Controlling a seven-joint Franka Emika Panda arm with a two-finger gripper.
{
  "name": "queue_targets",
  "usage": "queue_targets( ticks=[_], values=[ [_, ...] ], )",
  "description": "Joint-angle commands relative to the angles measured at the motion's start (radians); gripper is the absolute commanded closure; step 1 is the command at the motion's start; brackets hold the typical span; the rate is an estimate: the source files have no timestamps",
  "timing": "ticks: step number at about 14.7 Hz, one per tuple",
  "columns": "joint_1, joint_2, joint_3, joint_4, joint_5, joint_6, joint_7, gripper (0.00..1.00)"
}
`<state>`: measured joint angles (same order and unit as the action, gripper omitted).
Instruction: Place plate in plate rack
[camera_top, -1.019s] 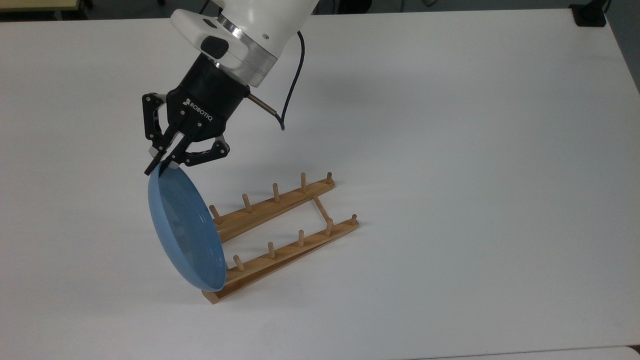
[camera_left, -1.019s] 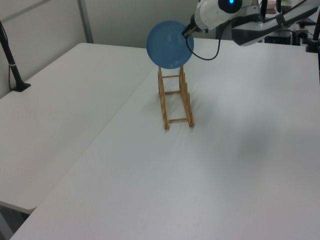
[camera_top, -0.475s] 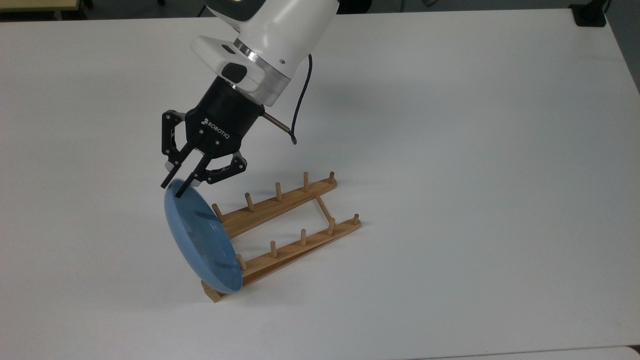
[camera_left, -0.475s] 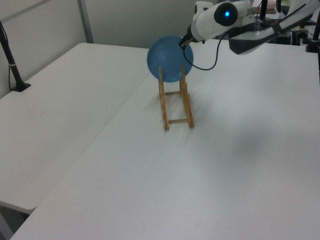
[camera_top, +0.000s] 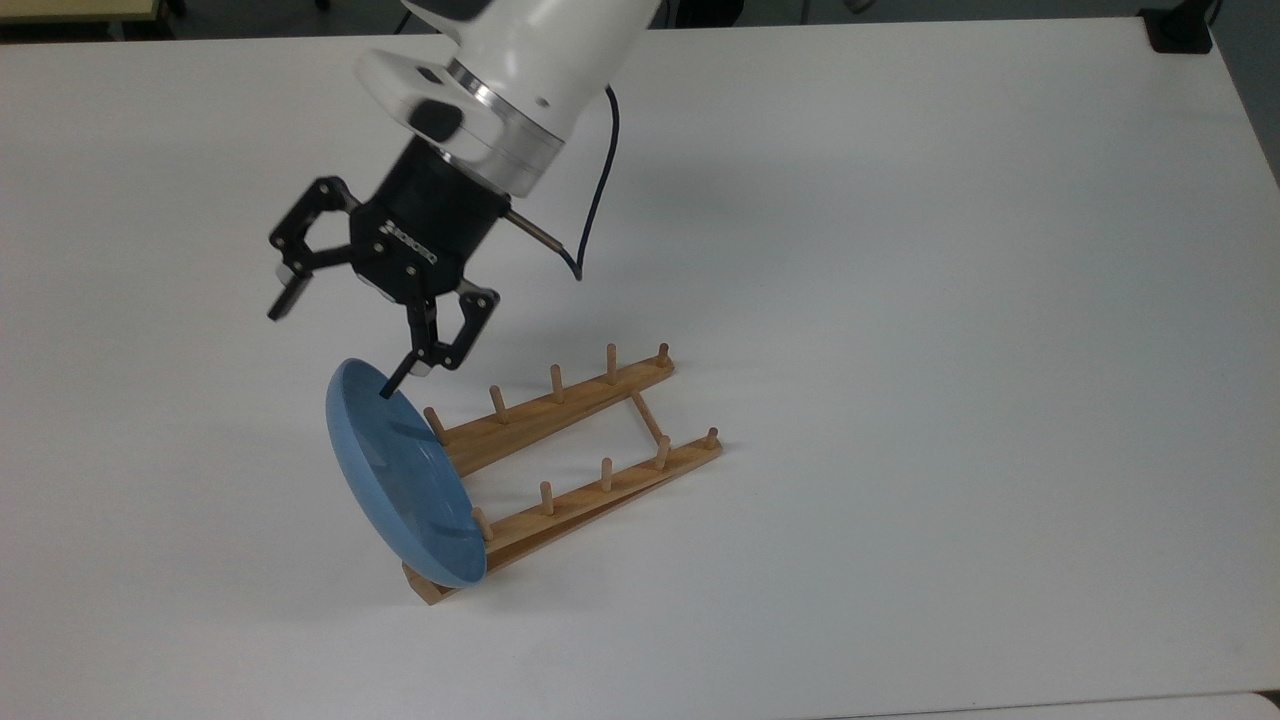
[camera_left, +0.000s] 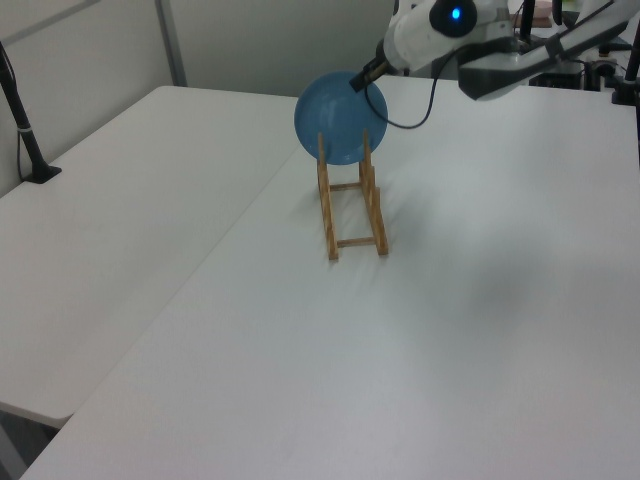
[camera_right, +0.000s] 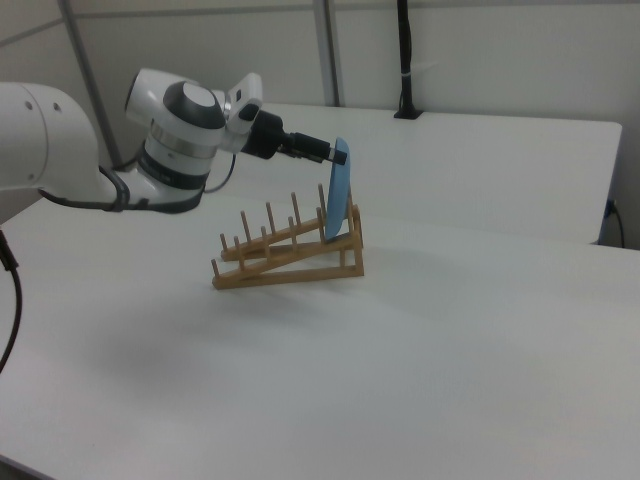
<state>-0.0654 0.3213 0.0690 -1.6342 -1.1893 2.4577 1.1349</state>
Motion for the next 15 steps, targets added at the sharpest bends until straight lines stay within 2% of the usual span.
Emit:
queue_targets(
  ticks=[1,5,9,12,15],
  values=[
    [-0.014,-0.093,0.005,-0.018,0.299,-0.052,0.0,0.0],
    [-0.014,-0.163,0.046,-0.019,0.604,-0.254,-0.084,0.0],
    [-0.001,-0.25,0.046,-0.019,0.919,-0.497,-0.153,0.0],
    [0.025,-0.326,0.046,-0.018,1.045,-0.684,-0.152,0.0],
    [0.079,-0.366,0.028,-0.026,1.1,-0.773,-0.142,0.0]
  ],
)
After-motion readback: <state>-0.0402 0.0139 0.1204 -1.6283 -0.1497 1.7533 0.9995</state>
